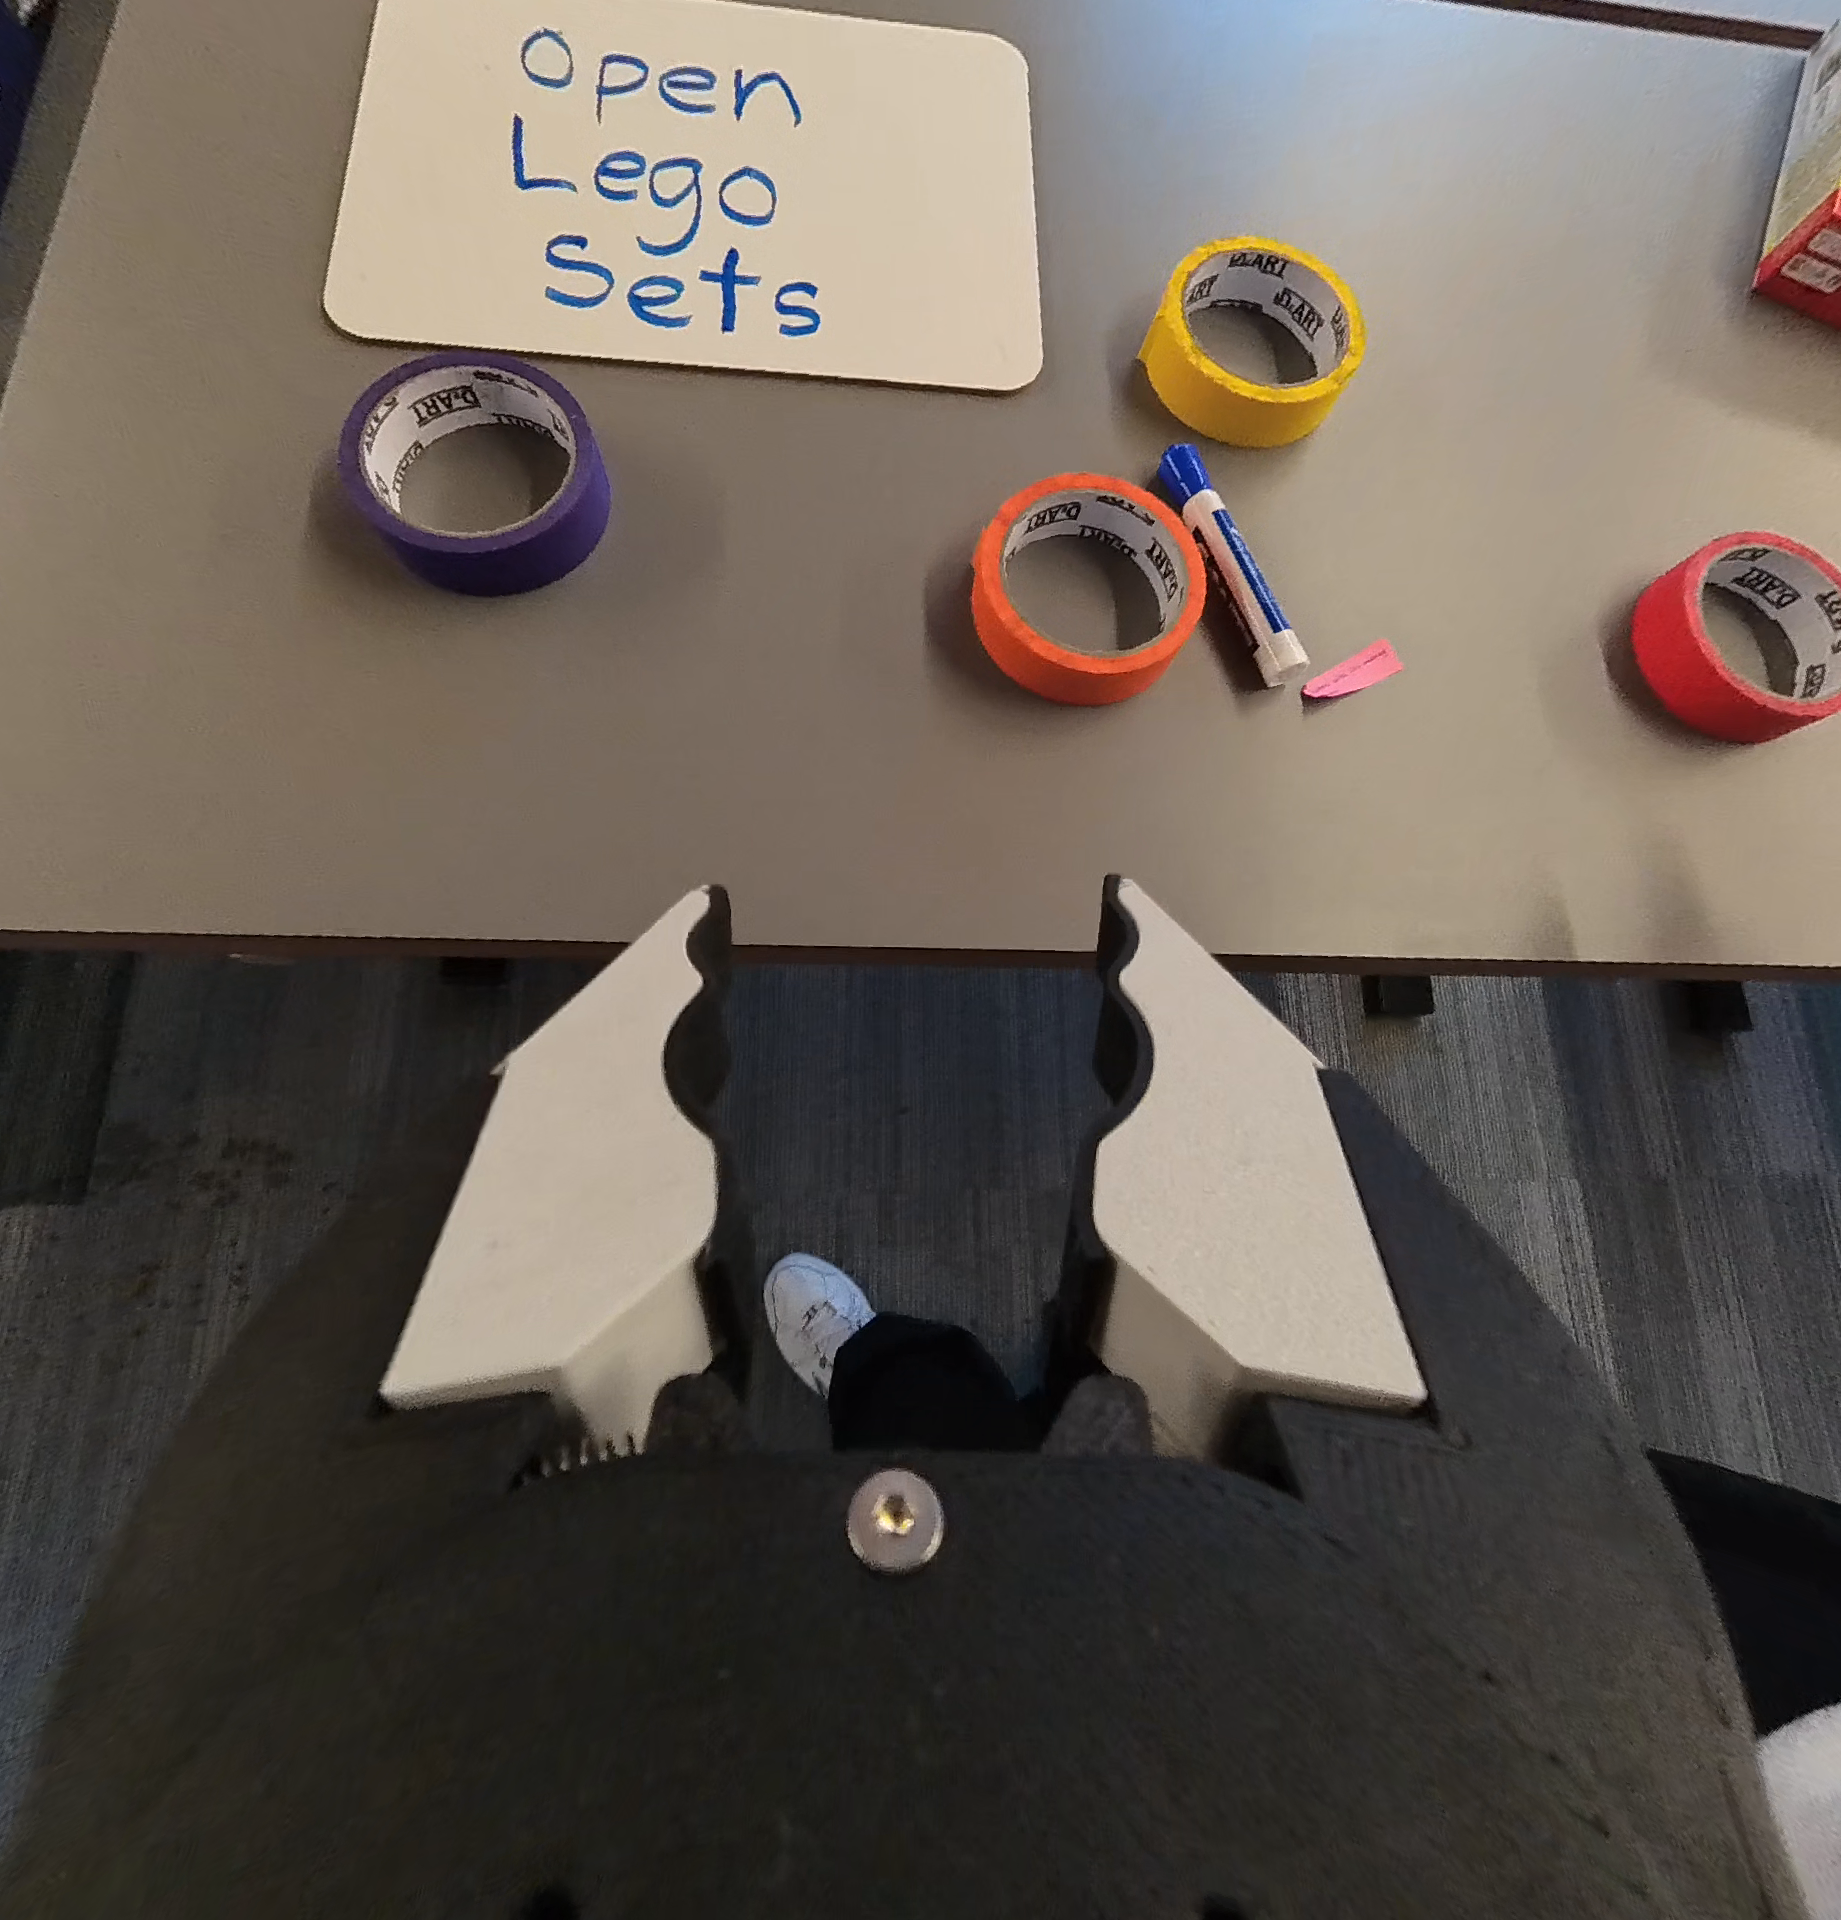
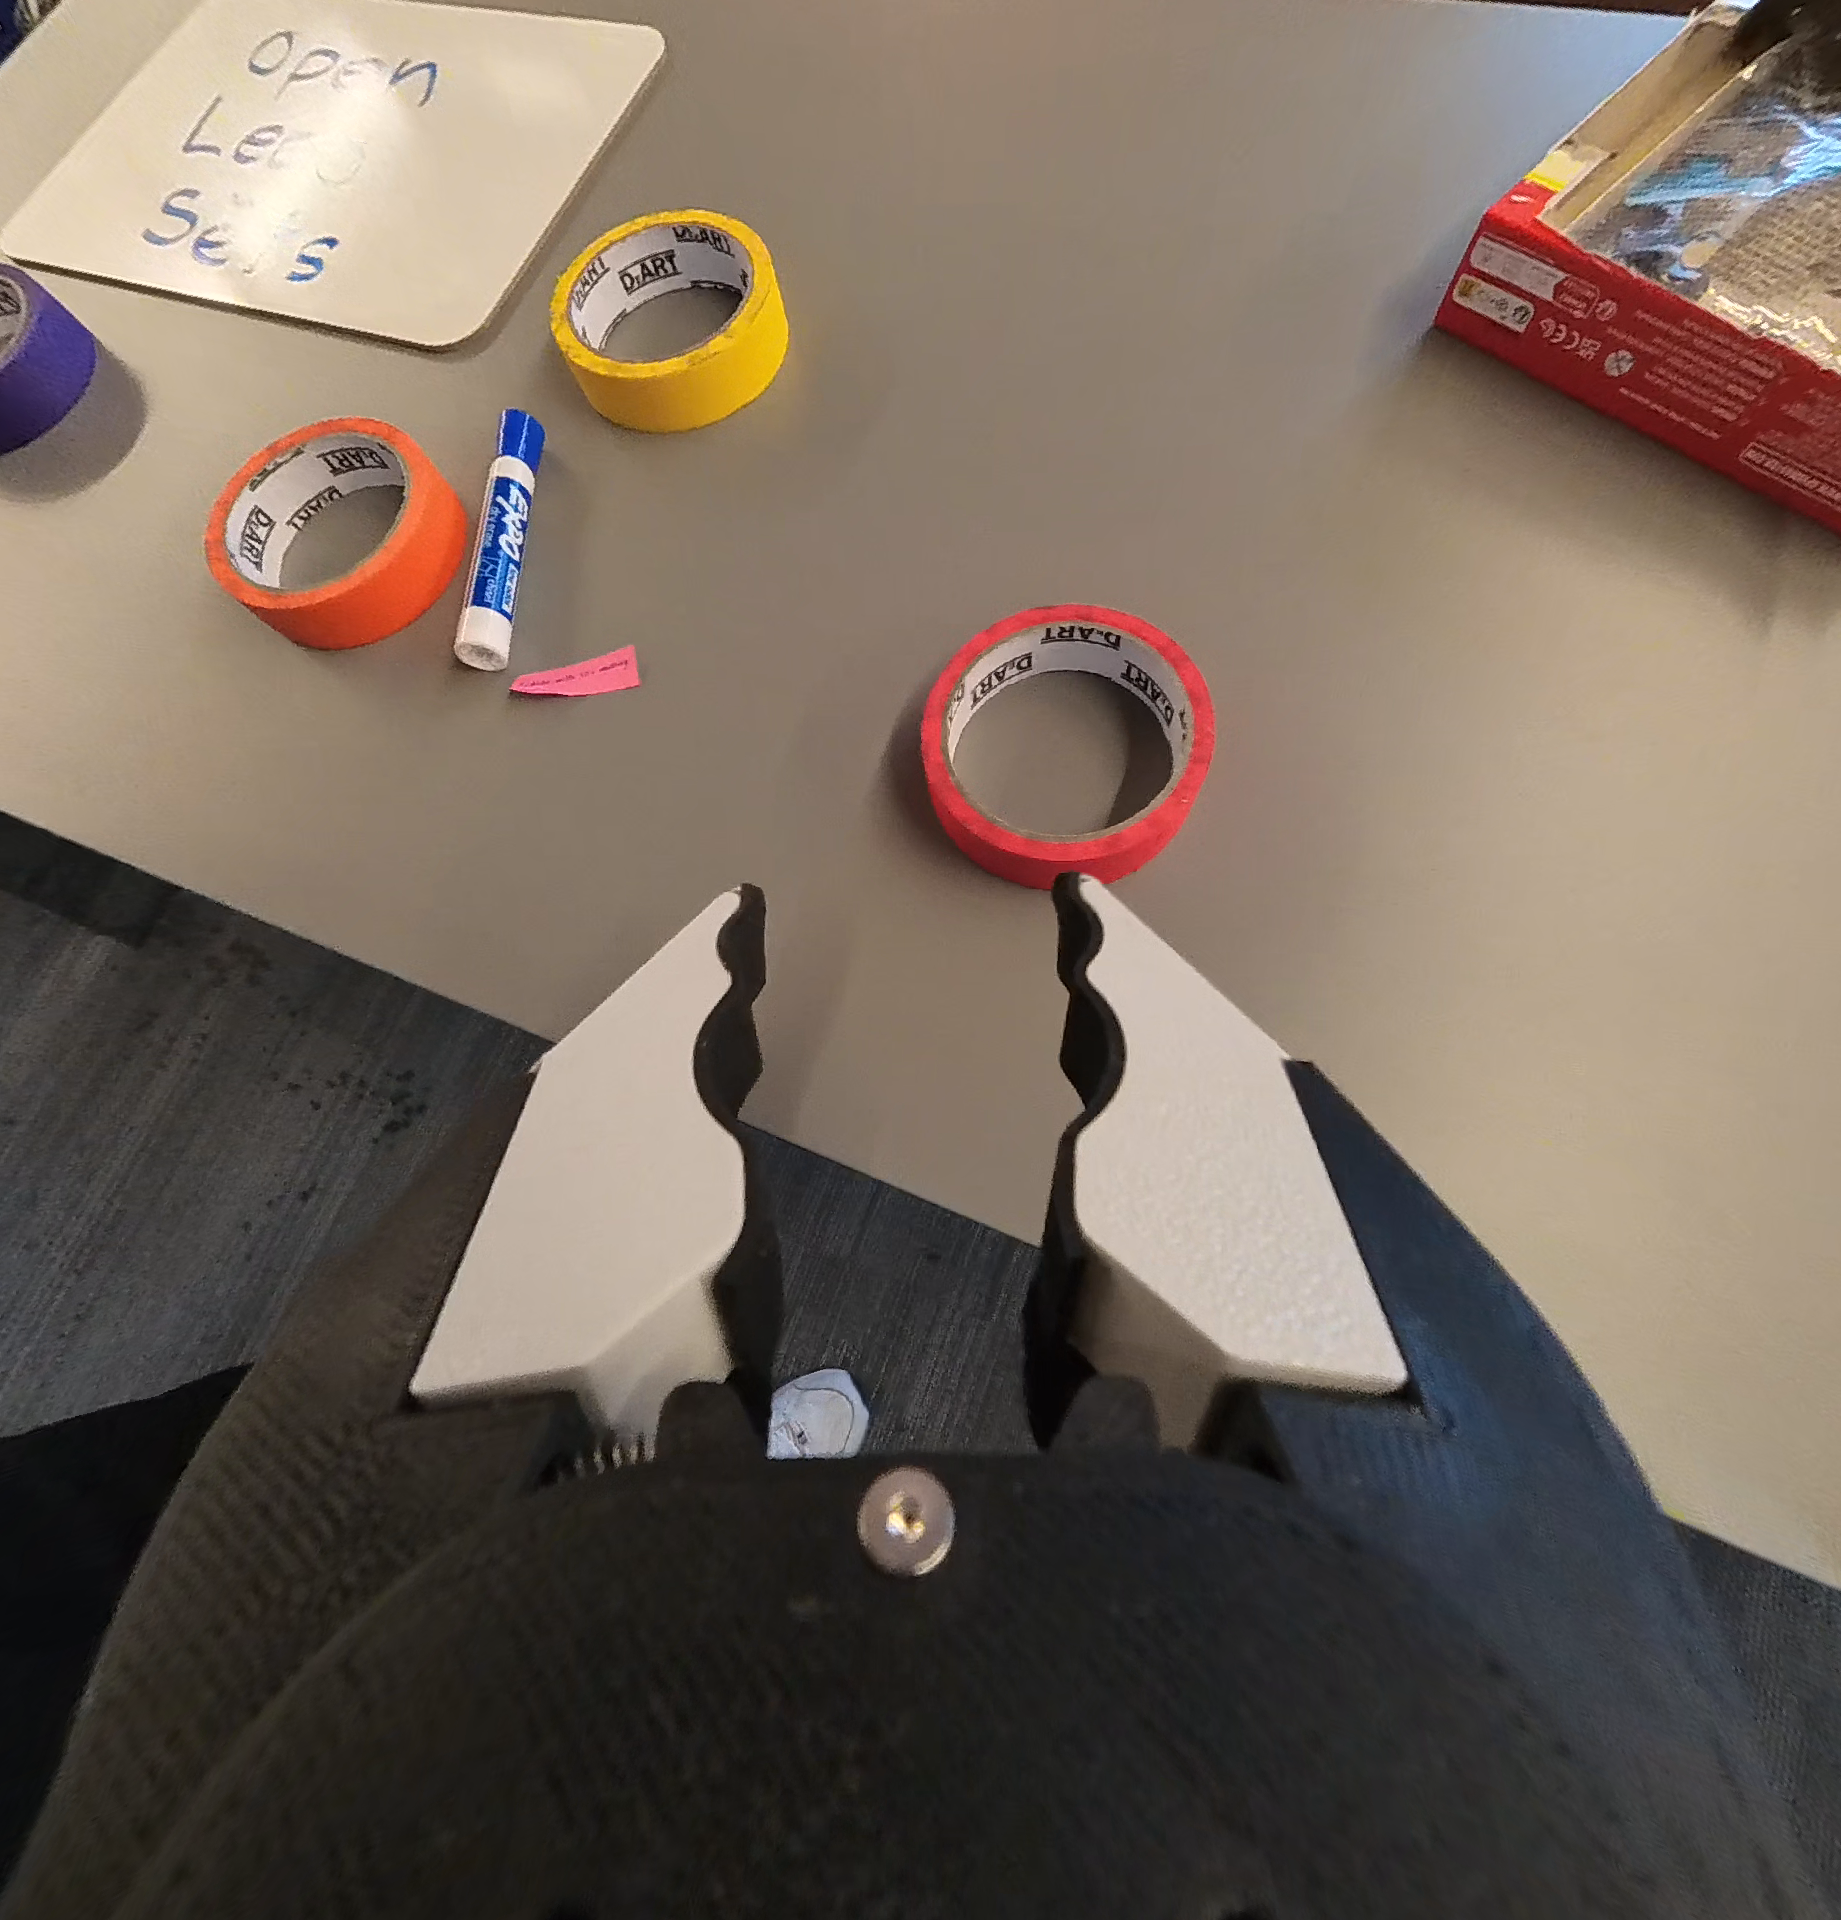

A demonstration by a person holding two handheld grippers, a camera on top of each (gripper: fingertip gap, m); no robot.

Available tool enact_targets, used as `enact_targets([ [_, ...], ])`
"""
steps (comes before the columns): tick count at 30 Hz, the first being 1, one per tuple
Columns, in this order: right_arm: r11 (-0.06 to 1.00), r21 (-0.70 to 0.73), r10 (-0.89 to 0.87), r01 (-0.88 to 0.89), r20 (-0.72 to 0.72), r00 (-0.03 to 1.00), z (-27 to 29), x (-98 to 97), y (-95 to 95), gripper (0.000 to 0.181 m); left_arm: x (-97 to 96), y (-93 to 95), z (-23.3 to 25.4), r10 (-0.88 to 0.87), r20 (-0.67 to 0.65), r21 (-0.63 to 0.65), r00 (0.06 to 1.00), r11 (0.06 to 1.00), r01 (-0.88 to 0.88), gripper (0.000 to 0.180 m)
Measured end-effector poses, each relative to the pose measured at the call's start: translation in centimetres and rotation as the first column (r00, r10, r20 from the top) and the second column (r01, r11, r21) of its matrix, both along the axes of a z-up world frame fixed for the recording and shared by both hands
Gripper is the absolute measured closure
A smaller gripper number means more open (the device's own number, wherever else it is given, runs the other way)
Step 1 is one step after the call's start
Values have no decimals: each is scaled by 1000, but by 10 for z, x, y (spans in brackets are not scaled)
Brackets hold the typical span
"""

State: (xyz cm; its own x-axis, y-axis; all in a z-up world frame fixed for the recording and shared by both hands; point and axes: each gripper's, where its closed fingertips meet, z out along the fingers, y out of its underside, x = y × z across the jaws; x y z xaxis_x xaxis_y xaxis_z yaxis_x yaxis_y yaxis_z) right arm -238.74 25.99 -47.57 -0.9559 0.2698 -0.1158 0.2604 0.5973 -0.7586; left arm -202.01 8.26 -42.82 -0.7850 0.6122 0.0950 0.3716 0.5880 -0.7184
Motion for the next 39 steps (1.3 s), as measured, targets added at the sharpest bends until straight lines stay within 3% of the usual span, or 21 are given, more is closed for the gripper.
enact_targets([
  [3,998,25,56,-56,22,998,-15,3,-12,127,4,-5,-1,-2,-11,13,1000,1000,2,113],
  [8,973,131,200,-190,-66,978,-55,2,-51,128,7,-15,-11,-77,10,31,997,997,77,114],
  [16,931,330,198,-156,-99,975,-108,-15,-87,135,-40,-39,-37,-454,-32,87,890,886,455,131],
  [18,921,365,173,-133,-78,982,-113,-16,-86,143,-53,-51,-46,-526,-37,110,850,843,526,133],
  [21,913,396,104,-94,-3,995,-115,-12,-84,172,-73,-71,-55,-593,-88,139,801,788,599,141],
  [29,942,335,-43,-16,170,984,-98,32,-99,173,-99,-104,-80,-718,-68,171,693,676,717,150],
  [34,948,312,-18,-65,258,966,-92,62,-109,173,-109,-108,-98,-702,-99,233,706,673,702,151],
  [39,978,172,68,-120,282,957,-51,89,-140,173,-101,-109,-103,-654,-127,248,746,707,662,152],
])
